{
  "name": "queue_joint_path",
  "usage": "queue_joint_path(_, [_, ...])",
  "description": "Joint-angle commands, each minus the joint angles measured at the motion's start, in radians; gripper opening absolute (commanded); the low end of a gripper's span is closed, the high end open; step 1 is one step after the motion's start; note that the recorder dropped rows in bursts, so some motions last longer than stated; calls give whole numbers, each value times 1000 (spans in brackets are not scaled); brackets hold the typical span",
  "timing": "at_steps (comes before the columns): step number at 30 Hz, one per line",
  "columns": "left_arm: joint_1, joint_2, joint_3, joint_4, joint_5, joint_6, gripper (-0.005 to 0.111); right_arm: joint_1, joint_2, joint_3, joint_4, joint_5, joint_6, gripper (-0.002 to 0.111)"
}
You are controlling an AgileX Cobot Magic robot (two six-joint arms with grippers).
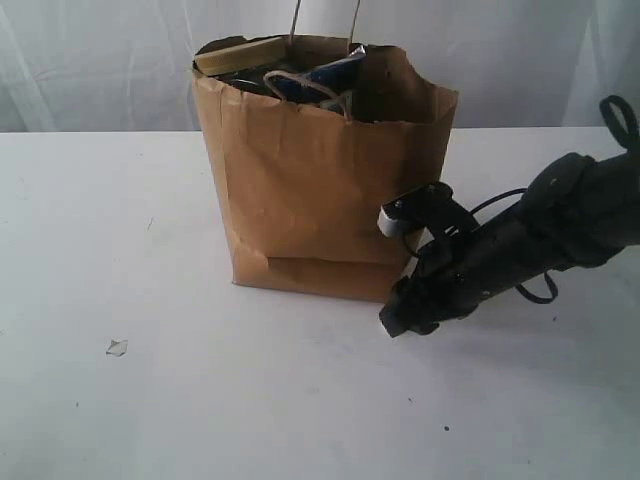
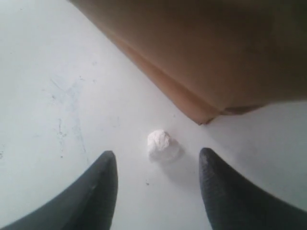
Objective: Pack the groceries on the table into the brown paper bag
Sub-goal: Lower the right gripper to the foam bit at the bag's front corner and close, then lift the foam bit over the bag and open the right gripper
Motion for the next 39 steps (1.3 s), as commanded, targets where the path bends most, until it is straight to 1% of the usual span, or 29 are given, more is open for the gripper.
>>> queue_joint_path(1, [-7,-5,5,-11,-1,1,0,1,41,6,100,12,-109,49])
queue_joint_path(3, [-7,-5,5,-11,-1,1,0,1,48,6,128,-4,-107,48])
queue_joint_path(10, [-7,-5,5,-11,-1,1,0,1,86,6,140,-55,-152,41])
queue_joint_path(13, [-7,-5,5,-11,-1,1,0,1,110,6,172,-55,-156,37])
queue_joint_path(16, [-7,-5,5,-11,-1,1,0,1,112,6,177,-47,-156,24])
queue_joint_path(18, [-7,-5,5,-11,-1,1,0,1,105,6,179,-43,-153,10])
queue_joint_path(20, [-7,-5,5,-11,-1,1,0,1,95,8,179,-36,-149,0])
queue_joint_path(24, [-7,-5,5,-11,-1,1,0,1,50,8,179,-5,-106,0])
queue_joint_path(29, [-7,-5,5,-11,-1,1,0,1,-68,8,156,189,3,0])
queue_joint_path(32, [-7,-5,5,-11,-1,1,0,1,-153,8,151,386,78,0])
queue_joint_path(36, [-7,-5,5,-11,-1,1,0,1,-276,8,181,682,74,0])
queue_joint_path(37, [-7,-5,5,-11,-1,1,0,1,-311,5,185,726,65,0])
queue_joint_path(39, [-7,-5,5,-11,-1,1,0,1,-385,-10,183,752,52,0])
